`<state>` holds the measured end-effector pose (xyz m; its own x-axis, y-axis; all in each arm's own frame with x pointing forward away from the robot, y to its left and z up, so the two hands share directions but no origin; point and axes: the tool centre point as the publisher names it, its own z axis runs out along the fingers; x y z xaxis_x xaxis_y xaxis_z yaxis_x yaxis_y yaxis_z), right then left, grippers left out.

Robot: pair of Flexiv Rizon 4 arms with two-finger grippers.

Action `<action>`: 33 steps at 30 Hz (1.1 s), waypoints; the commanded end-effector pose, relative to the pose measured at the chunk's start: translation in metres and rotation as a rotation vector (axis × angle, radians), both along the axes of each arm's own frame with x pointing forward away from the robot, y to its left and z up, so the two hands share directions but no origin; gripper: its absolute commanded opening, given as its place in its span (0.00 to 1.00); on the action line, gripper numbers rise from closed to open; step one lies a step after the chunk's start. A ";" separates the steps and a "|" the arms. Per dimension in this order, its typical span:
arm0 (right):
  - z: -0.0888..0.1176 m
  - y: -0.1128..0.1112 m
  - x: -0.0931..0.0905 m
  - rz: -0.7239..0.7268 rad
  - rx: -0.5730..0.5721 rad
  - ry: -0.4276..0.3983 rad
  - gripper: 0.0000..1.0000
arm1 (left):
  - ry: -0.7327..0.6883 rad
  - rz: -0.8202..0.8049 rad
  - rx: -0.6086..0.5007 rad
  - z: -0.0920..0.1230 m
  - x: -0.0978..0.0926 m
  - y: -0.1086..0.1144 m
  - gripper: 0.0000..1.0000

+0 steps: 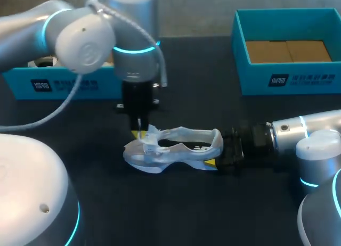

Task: Take the shoe out of the shoebox, open the shoe tongue, remove and reinsert the insole, then place the shoe into the shoebox

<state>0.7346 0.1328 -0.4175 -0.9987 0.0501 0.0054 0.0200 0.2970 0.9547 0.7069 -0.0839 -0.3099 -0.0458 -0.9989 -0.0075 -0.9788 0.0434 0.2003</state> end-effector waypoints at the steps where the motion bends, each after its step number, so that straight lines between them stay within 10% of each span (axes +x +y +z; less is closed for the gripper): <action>1: -0.002 0.002 0.001 0.000 -0.004 0.001 0.00 | 0.032 0.054 -0.201 -0.015 0.004 0.026 0.00; 12: -0.002 0.002 0.001 0.000 -0.004 0.001 0.00 | 0.107 0.060 -0.176 -0.053 0.008 0.037 0.00; 16: -0.002 0.002 0.001 0.000 -0.004 0.001 0.00 | 0.101 0.040 -0.181 -0.050 0.005 0.039 0.26; 23: -0.002 0.002 0.001 0.000 -0.004 0.001 0.00 | 0.049 -0.013 -0.199 -0.025 -0.002 0.044 0.45; 33: -0.002 0.002 0.001 0.000 -0.004 0.001 0.00 | -0.103 -0.114 -0.243 0.039 -0.009 0.044 0.46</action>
